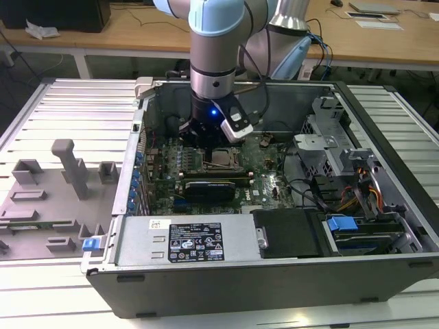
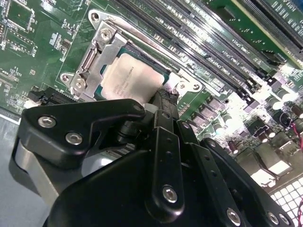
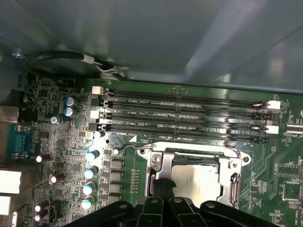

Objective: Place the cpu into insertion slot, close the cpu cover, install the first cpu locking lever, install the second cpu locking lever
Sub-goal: 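Close the cpu cover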

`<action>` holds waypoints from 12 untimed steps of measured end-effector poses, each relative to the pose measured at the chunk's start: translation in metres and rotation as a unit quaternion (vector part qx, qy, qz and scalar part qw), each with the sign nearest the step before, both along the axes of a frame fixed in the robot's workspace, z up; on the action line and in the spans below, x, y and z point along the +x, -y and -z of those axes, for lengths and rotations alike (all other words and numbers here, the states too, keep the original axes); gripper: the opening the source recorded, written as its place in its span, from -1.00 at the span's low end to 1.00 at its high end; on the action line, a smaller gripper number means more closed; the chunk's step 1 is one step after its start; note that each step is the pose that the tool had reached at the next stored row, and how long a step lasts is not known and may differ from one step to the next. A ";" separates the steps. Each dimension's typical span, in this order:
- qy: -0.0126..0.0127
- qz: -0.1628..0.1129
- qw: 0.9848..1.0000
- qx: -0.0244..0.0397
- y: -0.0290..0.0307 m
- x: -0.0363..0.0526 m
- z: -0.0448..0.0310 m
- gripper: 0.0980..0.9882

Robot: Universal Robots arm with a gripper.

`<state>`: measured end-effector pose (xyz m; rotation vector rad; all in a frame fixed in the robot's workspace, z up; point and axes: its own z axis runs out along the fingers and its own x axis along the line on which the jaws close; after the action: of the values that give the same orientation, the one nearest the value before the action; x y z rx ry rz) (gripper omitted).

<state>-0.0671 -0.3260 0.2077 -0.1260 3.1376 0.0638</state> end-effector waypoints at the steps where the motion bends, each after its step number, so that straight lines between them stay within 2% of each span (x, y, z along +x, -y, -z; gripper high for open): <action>1: 0.000 0.000 1.000 0.002 -0.0001 -0.0001 0.0004 -0.98; 12: 0.000 0.000 1.000 0.002 -0.0001 0.0043 0.0009 -0.98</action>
<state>-0.0627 -0.3260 0.2068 -0.1259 3.1372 0.0687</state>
